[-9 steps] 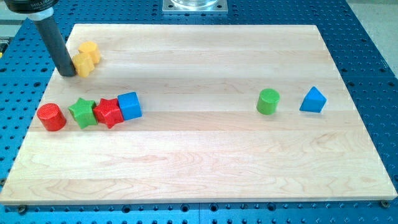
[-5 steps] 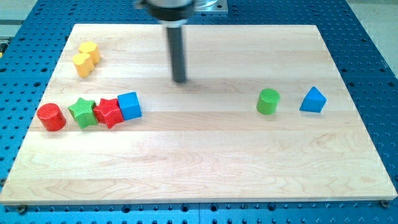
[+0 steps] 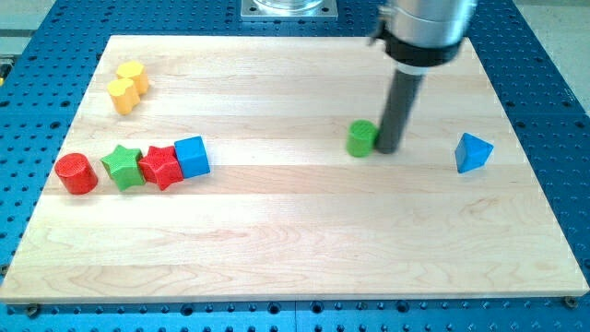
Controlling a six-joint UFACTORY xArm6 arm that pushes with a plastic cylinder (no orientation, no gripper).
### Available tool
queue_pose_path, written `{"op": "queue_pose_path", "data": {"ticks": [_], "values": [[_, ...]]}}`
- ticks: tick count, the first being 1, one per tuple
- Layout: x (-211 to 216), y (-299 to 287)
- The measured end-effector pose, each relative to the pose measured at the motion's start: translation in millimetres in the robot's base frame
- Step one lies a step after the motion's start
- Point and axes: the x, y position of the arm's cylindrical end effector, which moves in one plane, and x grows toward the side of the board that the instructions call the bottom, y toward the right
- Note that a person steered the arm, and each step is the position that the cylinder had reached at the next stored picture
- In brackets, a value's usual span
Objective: Make a vertical line of blocks out of both the yellow blocks and green circle
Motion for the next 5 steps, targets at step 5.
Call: {"op": "queue_pose_path", "data": {"ticks": [5], "values": [[-26,-293]]}}
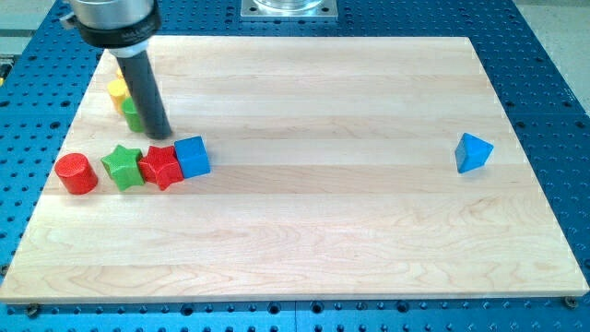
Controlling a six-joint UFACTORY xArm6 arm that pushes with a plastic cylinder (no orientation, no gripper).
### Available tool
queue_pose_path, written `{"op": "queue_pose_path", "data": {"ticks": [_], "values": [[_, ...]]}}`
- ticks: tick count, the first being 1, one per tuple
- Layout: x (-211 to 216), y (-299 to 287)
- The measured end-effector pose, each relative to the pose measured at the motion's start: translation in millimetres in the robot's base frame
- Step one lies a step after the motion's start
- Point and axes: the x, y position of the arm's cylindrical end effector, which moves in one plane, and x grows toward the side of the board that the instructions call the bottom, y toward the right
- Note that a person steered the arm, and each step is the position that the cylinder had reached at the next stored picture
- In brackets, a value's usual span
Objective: Make a vertical line of blocks out of both the yellow blocks and green circle
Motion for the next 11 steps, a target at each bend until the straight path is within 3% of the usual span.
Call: {"op": "queue_pose_path", "data": {"ticks": [3,5,6,7,9,11], "values": [[-37,14],[24,-25],[25,-81],[15,-110],[-46,-104],[-52,-85]]}}
